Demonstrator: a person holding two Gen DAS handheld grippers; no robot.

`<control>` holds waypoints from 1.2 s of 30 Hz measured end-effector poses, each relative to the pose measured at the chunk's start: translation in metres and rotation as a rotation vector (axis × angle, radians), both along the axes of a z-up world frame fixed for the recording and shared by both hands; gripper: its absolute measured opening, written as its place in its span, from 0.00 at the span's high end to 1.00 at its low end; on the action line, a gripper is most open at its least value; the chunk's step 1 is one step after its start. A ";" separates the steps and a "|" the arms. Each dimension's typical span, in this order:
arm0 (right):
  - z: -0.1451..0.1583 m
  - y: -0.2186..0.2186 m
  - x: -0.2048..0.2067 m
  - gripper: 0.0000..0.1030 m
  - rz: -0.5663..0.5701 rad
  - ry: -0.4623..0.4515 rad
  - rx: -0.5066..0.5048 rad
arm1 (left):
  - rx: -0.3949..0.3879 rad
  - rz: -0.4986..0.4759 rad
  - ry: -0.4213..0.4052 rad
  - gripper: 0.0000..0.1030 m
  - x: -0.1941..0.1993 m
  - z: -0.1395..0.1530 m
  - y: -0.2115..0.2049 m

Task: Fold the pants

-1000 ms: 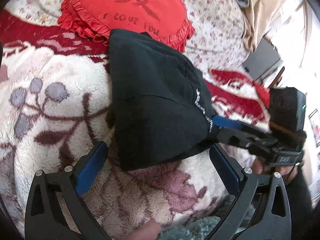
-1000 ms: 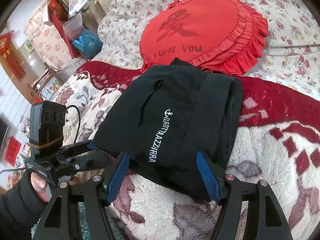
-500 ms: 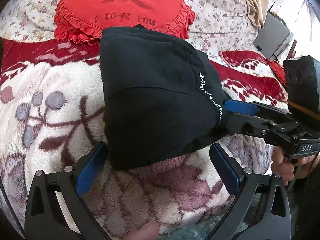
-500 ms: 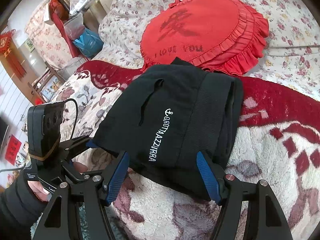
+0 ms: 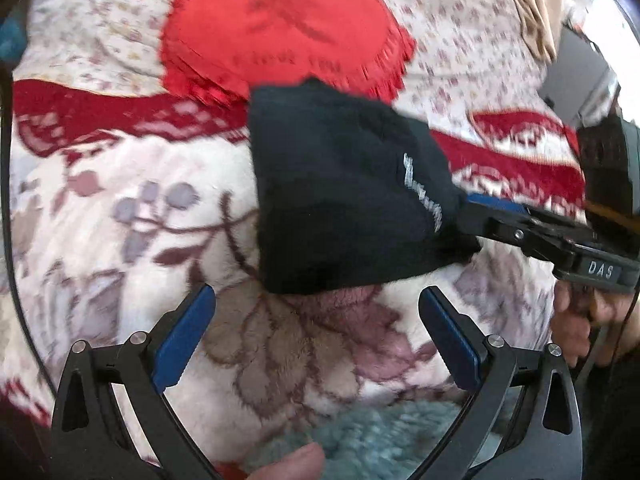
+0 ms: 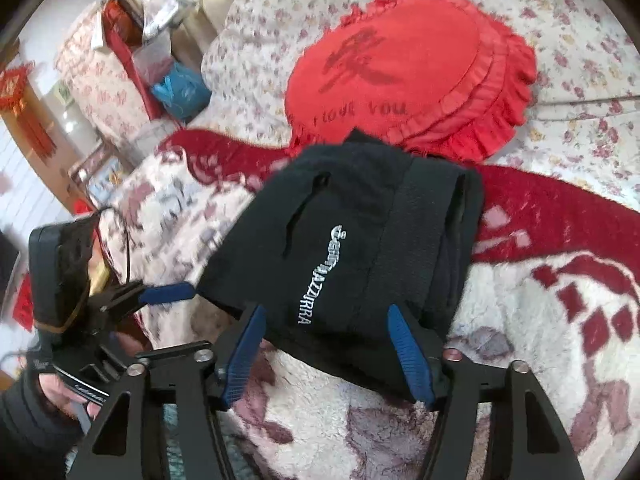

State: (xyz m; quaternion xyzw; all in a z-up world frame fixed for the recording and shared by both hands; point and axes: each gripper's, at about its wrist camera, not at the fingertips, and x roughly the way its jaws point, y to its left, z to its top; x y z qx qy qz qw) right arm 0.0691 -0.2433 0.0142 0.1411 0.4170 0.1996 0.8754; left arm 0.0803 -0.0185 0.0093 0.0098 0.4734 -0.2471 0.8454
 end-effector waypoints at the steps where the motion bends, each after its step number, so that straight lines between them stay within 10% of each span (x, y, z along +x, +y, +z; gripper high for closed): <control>1: 0.006 -0.005 -0.005 0.41 -0.022 -0.020 0.010 | -0.003 0.035 -0.007 0.01 -0.002 0.006 0.002; 9: 0.016 -0.016 -0.059 0.41 -0.238 -0.038 -0.293 | 0.152 0.166 -0.061 0.01 -0.033 0.022 -0.032; 15: 0.010 -0.019 -0.064 0.41 -0.261 -0.010 -0.319 | 0.236 0.186 -0.169 0.01 -0.043 0.025 -0.038; 36: 0.005 -0.015 -0.055 0.41 -0.277 0.007 -0.355 | 0.213 0.187 -0.125 0.01 -0.038 0.019 -0.032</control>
